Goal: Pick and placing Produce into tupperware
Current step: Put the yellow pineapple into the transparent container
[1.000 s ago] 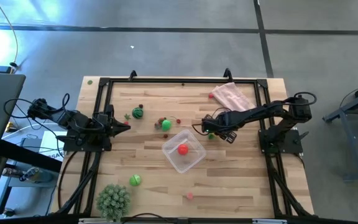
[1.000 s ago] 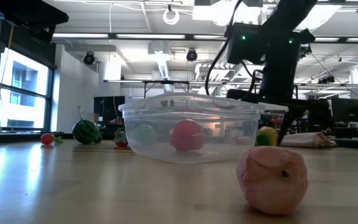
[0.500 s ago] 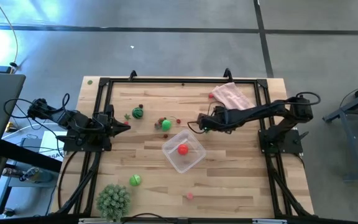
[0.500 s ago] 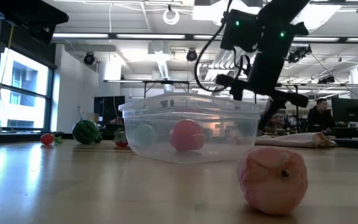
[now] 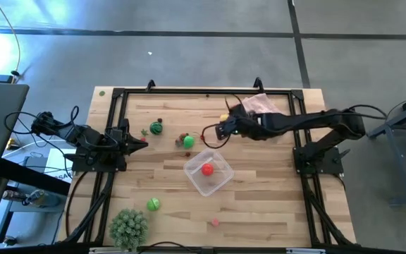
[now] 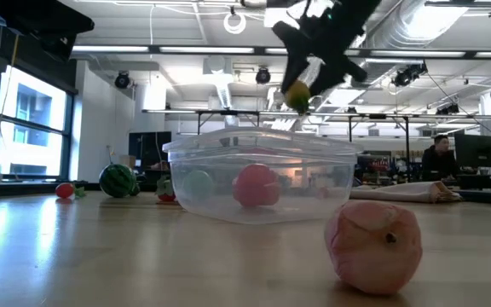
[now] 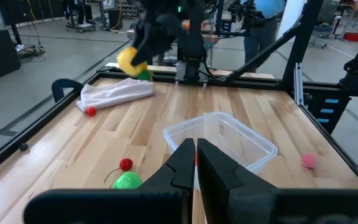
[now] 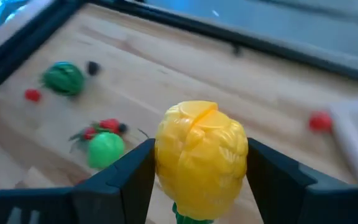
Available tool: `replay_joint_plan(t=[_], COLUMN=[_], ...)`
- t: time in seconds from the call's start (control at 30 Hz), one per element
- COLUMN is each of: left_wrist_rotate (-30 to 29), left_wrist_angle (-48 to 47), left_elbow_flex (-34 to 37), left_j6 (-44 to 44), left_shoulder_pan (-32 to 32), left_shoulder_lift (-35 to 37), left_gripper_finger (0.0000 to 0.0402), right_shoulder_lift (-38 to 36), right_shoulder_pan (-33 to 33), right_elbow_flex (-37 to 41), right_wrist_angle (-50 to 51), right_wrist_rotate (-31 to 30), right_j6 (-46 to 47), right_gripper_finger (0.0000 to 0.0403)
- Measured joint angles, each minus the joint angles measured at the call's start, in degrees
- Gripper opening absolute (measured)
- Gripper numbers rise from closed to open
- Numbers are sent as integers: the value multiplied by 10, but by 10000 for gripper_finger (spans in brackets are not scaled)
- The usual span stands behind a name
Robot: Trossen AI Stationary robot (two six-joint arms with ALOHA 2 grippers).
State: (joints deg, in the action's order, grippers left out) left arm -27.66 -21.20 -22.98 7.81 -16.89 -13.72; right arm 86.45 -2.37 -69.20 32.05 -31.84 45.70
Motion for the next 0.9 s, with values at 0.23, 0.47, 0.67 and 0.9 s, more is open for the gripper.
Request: replay_joint_plan(t=[0.23, 0.47, 0.67, 0.9], left_wrist_rotate=[0, 0, 0, 0], left_wrist_angle=[0, 0, 0, 0], left_elbow_flex=[0, 0, 0, 0], left_j6=[0, 0, 0, 0], left_shoulder_pan=[0, 0, 0, 0], left_shoulder_lift=[0, 0, 0, 0], left_gripper_finger=[8, 8, 8, 8], right_shoulder_lift=[0, 2, 58, 118], right_shoulder_pan=[3, 45, 75, 84], right_elbow_flex=[-87, -106, -106, -105], right_wrist_angle=[-2, 8, 27, 29], right_wrist_rotate=[105, 271, 312, 404], right_j6=[-156, -185, -192, -225], right_gripper_finger=[213, 213, 213, 213])
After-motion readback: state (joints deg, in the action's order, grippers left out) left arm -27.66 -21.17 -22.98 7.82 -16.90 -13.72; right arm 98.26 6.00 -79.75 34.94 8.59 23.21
